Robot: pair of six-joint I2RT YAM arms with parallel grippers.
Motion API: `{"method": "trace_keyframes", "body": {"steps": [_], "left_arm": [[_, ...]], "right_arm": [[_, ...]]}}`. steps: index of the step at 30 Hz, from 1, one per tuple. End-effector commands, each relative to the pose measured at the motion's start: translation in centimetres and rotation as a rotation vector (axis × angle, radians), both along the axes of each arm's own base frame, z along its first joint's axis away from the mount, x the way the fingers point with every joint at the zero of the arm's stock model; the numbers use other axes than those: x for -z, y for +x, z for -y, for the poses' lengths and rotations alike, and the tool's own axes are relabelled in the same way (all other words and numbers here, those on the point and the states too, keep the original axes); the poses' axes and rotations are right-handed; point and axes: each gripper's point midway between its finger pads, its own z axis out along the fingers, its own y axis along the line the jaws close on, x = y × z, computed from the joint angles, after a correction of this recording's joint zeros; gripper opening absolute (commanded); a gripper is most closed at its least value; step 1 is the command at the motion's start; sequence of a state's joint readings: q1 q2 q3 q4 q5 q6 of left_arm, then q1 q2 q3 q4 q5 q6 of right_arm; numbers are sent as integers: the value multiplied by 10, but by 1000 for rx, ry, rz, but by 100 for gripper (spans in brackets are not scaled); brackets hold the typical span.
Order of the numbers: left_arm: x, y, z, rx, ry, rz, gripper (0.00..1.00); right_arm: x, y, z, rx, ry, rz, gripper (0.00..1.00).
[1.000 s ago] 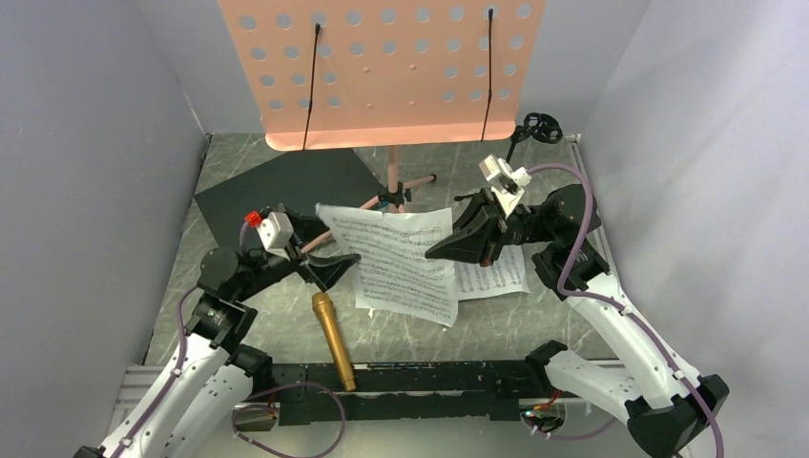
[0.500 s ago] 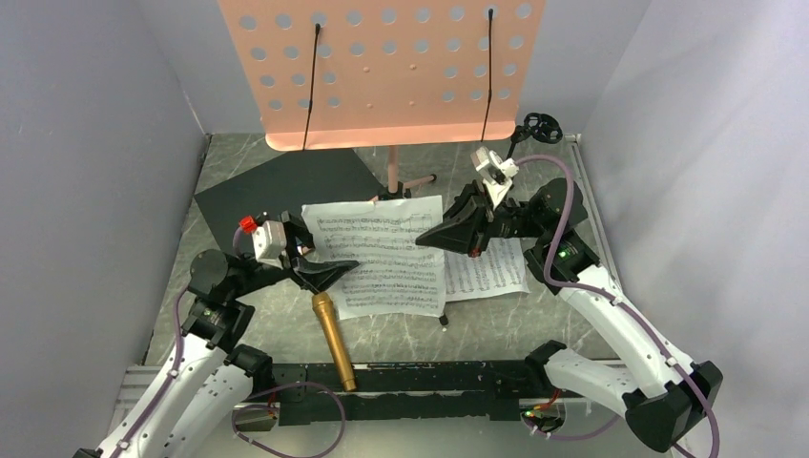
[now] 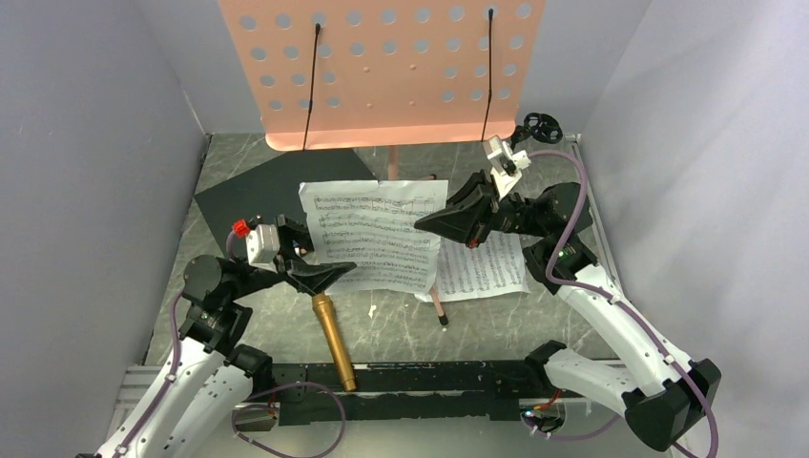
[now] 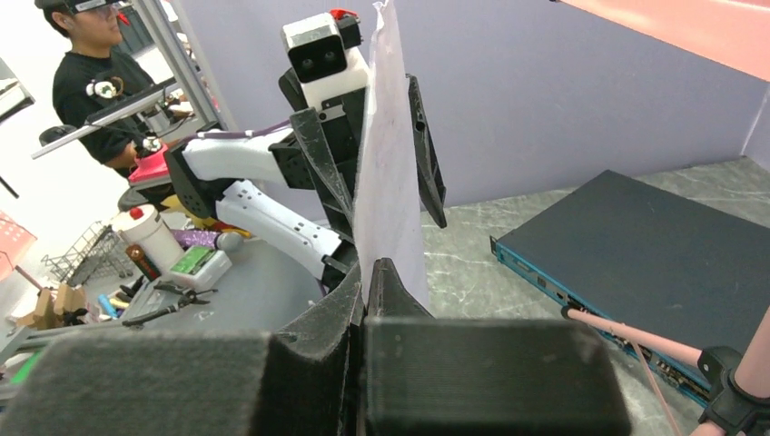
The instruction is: Set up the instrument practice props
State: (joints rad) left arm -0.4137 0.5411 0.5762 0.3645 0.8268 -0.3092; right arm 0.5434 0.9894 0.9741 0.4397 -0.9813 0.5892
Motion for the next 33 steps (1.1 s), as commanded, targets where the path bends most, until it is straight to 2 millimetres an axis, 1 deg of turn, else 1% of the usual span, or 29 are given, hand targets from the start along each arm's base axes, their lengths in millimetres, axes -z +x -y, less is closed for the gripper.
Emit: {"method": "trace_keyframes", "body": {"steps": [1, 6, 11, 13, 15, 18, 21, 22, 27, 30, 32, 33], "left_arm": [[-13, -6, 2, 40, -9, 31, 59], [-12, -6, 5, 68, 0, 10, 56], [-13, -6, 7, 79, -1, -7, 45], [-12, -6, 7, 77, 3, -6, 37], [-12, -5, 7, 76, 1, -10, 33], [-12, -4, 7, 80, -2, -14, 17], [-11, -4, 9, 91, 3, -26, 5], [-10, -4, 9, 94, 5, -31, 3], [-9, -3, 11, 104, 7, -48, 3], [-10, -3, 10, 98, 5, -53, 3], [-14, -3, 9, 88, 4, -47, 3], [-16, -3, 8, 80, 0, -46, 3]], "right_arm": [[-17, -5, 1, -16, 51, 58, 0], [-15, -4, -1, -31, 58, 57, 0], [-13, -2, -2, -29, 53, 50, 0], [-10, 3, -4, -16, 37, 42, 0], [-8, 6, -5, -6, 23, 36, 0], [-6, 9, -5, 10, 18, 30, 0], [-6, 10, -5, 14, 13, 29, 0], [-6, 10, -6, 14, 9, 28, 0], [-8, 12, -6, 21, 4, 31, 1], [-9, 15, -4, 55, 0, 40, 21], [-12, 19, -2, 94, -11, 52, 40], [-14, 22, -1, 114, -21, 64, 47]]}}
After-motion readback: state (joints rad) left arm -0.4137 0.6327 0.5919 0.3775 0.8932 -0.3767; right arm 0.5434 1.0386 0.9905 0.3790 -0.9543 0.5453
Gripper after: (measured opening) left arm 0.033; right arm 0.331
